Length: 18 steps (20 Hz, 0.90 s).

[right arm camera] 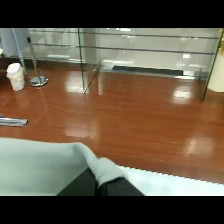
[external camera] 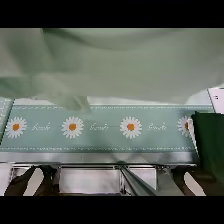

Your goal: Fold the shirts.

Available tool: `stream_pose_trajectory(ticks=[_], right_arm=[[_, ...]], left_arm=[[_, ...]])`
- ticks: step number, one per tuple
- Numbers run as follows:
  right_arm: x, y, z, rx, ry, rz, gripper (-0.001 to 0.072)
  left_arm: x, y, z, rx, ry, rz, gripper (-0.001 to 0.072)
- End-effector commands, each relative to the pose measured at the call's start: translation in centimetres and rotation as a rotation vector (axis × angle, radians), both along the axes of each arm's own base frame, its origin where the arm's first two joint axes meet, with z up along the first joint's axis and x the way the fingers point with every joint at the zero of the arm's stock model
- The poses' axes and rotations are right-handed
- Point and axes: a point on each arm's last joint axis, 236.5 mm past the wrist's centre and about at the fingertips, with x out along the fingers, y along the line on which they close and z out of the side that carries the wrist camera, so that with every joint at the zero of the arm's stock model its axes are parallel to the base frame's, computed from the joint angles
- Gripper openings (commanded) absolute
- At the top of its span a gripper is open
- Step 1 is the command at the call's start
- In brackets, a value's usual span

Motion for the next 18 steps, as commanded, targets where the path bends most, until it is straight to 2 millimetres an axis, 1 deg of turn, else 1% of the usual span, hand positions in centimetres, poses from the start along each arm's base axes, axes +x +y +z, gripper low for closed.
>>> stream_pose_trajectory(ticks=[1, 2, 3, 4, 6, 8, 9, 11, 12, 13, 15, 17, 18], right_arm=[[-5.1, -1.1, -0.8, -0.024, 0.018, -0.066, 0.0023], [-5.9, -1.3, -1.6, -0.022, 0.046, -0.080, 0.0023], [-6.5, -1.7, -2.3, -0.020, 0.077, -0.096, 0.0023], [-6.9, -1.9, -3.2, -0.019, 0.112, -0.109, 0.0023], [-7.0, -2.0, -4.7, -0.017, 0.177, -0.114, 0.0023], [-6.1, -1.9, -6.9, -0.008, 0.263, -0.106, 0.0023], [-5.3, -2.0, -8.5, -0.003, 0.326, -0.105, 0.0023], [-3.4, -1.7, -12.0, 0.008, 0.443, -0.085, 0.0023], [-2.1, -1.5, -13.7, 0.017, 0.487, -0.070, 0.0023], [-0.7, -1.2, -15.4, 0.026, 0.523, -0.050, 0.0023], [2.5, -0.8, -19.2, 0.050, 0.587, -0.027, 0.0023], [5.8, -1.2, -23.3, 0.068, 0.657, -0.035, 0.0023], [7.5, -1.4, -25.3, 0.071, 0.691, -0.040, 0.0023]], left_arm=[[-7.6, 3.1, 1.1, 0.094, -0.078, 0.190, 0.0018], [-9.1, 3.4, 0.9, 0.096, -0.078, 0.174, 0.0018], [-10.1, 3.5, 0.3, 0.096, -0.063, 0.140, 0.0018], [-10.3, 3.9, -0.7, 0.107, -0.025, 0.119, 0.0018], [-9.5, 4.5, -3.3, 0.076, 0.092, 0.103, 0.0018], [-7.5, 3.8, -6.0, 0.063, 0.193, 0.076, 0.0018], [-6.2, 3.5, -7.7, 0.066, 0.247, 0.078, 0.0018], [-2.7, 3.1, -11.9, 0.046, 0.384, 0.110, 0.0019], [-0.7, 2.7, -14.5, 0.050, 0.452, 0.120, 0.0019], [1.1, 2.1, -17.0, 0.073, 0.509, 0.121, 0.0019], [5.4, 0.9, -22.1, 0.084, 0.603, 0.127, 0.0019], [9.8, -0.5, -26.6, 0.084, 0.667, 0.130, 0.0018], [12.2, -0.8, -28.8, 0.077, 0.705, 0.141, 0.0018]])
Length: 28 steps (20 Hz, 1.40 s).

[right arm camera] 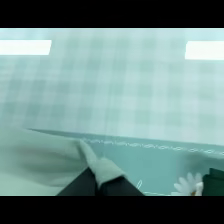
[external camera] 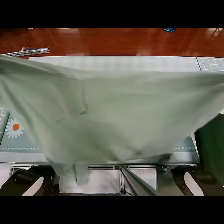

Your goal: Fold the shirts.

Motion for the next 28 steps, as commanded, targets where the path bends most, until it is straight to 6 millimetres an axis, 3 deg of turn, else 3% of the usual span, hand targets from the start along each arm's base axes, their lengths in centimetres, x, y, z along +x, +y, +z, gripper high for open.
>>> stream_pose_trajectory(ticks=[1, 5, 9, 12, 15, 17, 19, 24, 28], right_arm=[[5.6, -0.2, -7.2, 0.032, 0.115, -0.004, 0.0023], [13.4, -0.3, -13.8, 0.072, 0.211, 0.004, 0.0023], [21.5, -1.6, -21.8, 0.091, 0.229, -0.059, 0.0023], [25.7, -2.8, -26.4, 0.100, 0.227, -0.117, 0.0023], [27.7, -2.8, -28.8, 0.112, 0.280, -0.120, 0.0023], [28.1, -2.5, -29.3, 0.120, 0.312, -0.111, 0.0023], [27.2, -1.9, -29.3, 0.137, 0.353, -0.091, 0.0023], [22.4, -2.2, -28.3, 0.121, 0.495, -0.015, 0.0023], [18.0, -2.0, -30.5, 0.093, 0.666, 0.050, 0.0023]], left_arm=[[7.4, -1.3, -8.1, -0.026, 0.118, 0.051, 0.0018], [15.4, -0.6, -16.1, -0.156, 0.216, 0.137, 0.0018], [20.6, 1.5, -23.7, -0.313, 0.348, 0.235, 0.0019], [24.0, 0.8, -26.6, -0.415, 0.401, 0.210, 0.0018], [25.4, -0.3, -28.6, -0.443, 0.469, 0.181, 0.0019], [24.8, -0.4, -29.6, -0.434, 0.538, 0.170, 0.0019], [23.3, -0.3, -29.7, -0.438, 0.613, 0.165, 0.0019], [16.5, 1.2, -29.2, -0.313, 0.834, -0.018, 0.0019], [12.8, 0.8, -32.0, -0.311, 0.986, -0.041, 0.0019]])
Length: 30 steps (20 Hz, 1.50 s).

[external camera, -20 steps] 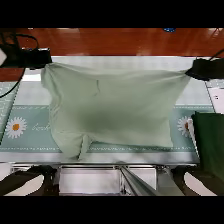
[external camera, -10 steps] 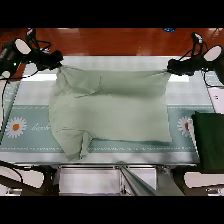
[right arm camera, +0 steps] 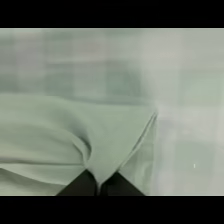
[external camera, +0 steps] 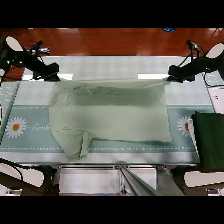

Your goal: Fold the shirts.

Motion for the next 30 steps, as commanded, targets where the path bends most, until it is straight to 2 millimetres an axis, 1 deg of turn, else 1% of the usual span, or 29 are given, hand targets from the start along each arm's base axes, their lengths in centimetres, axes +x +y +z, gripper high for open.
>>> stream_pose_trajectory(ticks=[1, 3, 6, 8, 10, 11, 12, 13, 14, 15, 16, 17, 19, 20, 21, 22, 23, 24, 25, 26, 27, 28, 29, 30], right_arm=[[-4.1, 0.2, -2.0, 0.004, 0.150, 0.057, 0.0023], [-5.4, 0.1, -3.6, -0.002, 0.198, 0.057, 0.0023], [-6.6, 0.1, -5.6, -0.002, 0.235, 0.047, 0.0023], [-6.7, 0.0, -6.5, -0.004, 0.237, 0.038, 0.0023], [-6.1, -0.1, -6.8, -0.008, 0.219, 0.024, 0.0023], [-5.7, -0.2, -6.8, -0.007, 0.210, -0.001, 0.0057], [-5.5, -0.3, -6.8, -0.006, 0.207, -0.018, 0.0231], [-5.6, -0.2, -6.8, -0.005, 0.209, -0.019, 0.0412], [-5.6, -0.7, -6.6, -0.009, 0.214, -0.027, 0.0407], [-5.5, -1.6, -5.9, -0.009, 0.219, -0.039, 0.0407], [-5.4, -3.0, -4.6, -0.005, 0.226, -0.071, 0.0407], [-5.2, -4.5, -2.7, 0.004, 0.220, -0.103, 0.0407], [-5.3, -7.9, 1.2, 0.002, 0.149, -0.183, 0.0407], [-5.8, -9.3, 2.9, -0.005, 0.109, -0.223, 0.0407], [-6.4, -10.3, 4.1, -0.012, 0.062, -0.262, 0.0407], [-6.9, -10.9, 4.8, -0.012, 0.007, -0.304, 0.0407], [-7.4, -10.9, 4.9, 0.018, -0.040, -0.351, 0.0406], [-8.0, -9.9, 4.8, 0.086, -0.074, -0.377, 0.0407], [-8.6, -8.2, 4.6, 0.153, -0.102, -0.367, 0.0407], [-9.2, -6.6, 4.4, 0.204, -0.131, -0.344, 0.0406], [-9.8, -5.0, 4.1, 0.258, -0.156, -0.333, 0.0407], [-10.5, -3.8, 3.9, 0.297, -0.174, -0.326, 0.0406], [-11.2, -2.8, 3.7, 0.322, -0.189, -0.320, 0.0406], [-11.9, -2.2, 3.4, 0.337, -0.194, -0.315, 0.0407]], left_arm=[[-4.2, -0.3, -2.4, -0.015, 0.149, -0.084, 0.0019], [-5.4, 0.3, -3.8, 0.007, 0.191, -0.082, 0.0018], [-6.2, 1.2, -4.8, 0.044, 0.219, -0.086, 0.0019], [-6.2, 1.2, -5.2, 0.045, 0.221, -0.093, 0.0019], [-6.2, 1.1, -5.5, 0.043, 0.229, -0.094, 0.0019], [-6.3, 1.0, -5.6, 0.041, 0.231, -0.092, 0.0022], [-6.4, 1.0, -5.6, 0.040, 0.236, -0.094, 0.0134], [-6.7, 1.0, -5.5, 0.038, 0.249, -0.099, 0.0390], [-7.1, 1.5, -5.4, 0.047, 0.266, -0.101, 0.0504], [-7.7, 2.5, -5.0, 0.068, 0.293, -0.093, 0.0507], [-8.1, 3.7, -4.4, 0.074, 0.320, -0.053, 0.0506], [-8.3, 4.5, -3.4, 0.060, 0.330, -0.005, 0.0507], [-8.7, 5.9, -0.8, 0.017, 0.289, 0.057, 0.0507], [-9.3, 6.7, 0.4, 0.017, 0.257, 0.083, 0.0507], [-10.3, 7.3, 1.1, 0.021, 0.226, 0.100, 0.0507], [-11.8, 7.9, 1.1, 0.023, 0.202, 0.141, 0.0507], [-13.6, 8.5, 0.5, 0.024, 0.190, 0.175, 0.0507], [-16.4, 8.8, -0.6, 0.015, 0.209, 0.195, 0.0507], [-19.4, 8.9, -1.9, -0.012, 0.260, 0.235, 0.0507], [-22.0, 8.3, -3.2, -0.072, 0.307, 0.296, 0.0507], [-23.5, 7.0, -3.9, -0.160, 0.314, 0.345, 0.0507], [-24.3, 5.4, -4.2, -0.260, 0.291, 0.380, 0.0507], [-24.9, 4.2, -4.4, -0.321, 0.275, 0.404, 0.0507], [-25.9, 3.6, -5.0, -0.338, 0.283, 0.418, 0.0507]])
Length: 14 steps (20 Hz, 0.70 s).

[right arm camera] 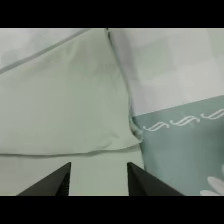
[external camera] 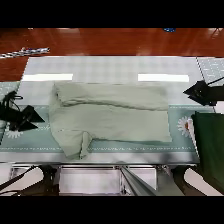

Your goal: Fold the shirts.

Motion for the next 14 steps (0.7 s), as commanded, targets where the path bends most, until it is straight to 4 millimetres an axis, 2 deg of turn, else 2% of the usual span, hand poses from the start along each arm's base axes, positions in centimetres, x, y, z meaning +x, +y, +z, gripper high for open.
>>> stream_pose_trajectory(ticks=[1, 3, 5, 10, 14], right_arm=[[-1.7, 3.0, -0.2, 0.091, -0.103, -0.001, 0.0406], [-2.8, 3.5, -0.9, 0.091, -0.092, 0.011, 0.0406], [-3.4, 3.9, -1.7, 0.101, -0.073, 0.018, 0.0406], [-3.7, 4.1, -2.3, 0.112, -0.062, 0.011, 0.0406], [-3.1, 4.7, -1.4, 0.161, -0.087, -0.005, 0.0406]], left_arm=[[-3.7, -3.1, -2.0, -0.120, -0.015, 0.107, 0.0507], [-5.8, -3.4, -3.3, -0.095, 0.046, 0.071, 0.0507], [-6.2, -3.6, -3.9, -0.091, 0.058, 0.069, 0.0507], [-6.1, -5.1, -6.3, -0.042, 0.047, 0.042, 0.0507], [-3.5, -7.5, -6.3, -0.057, -0.041, 0.024, 0.0506]])
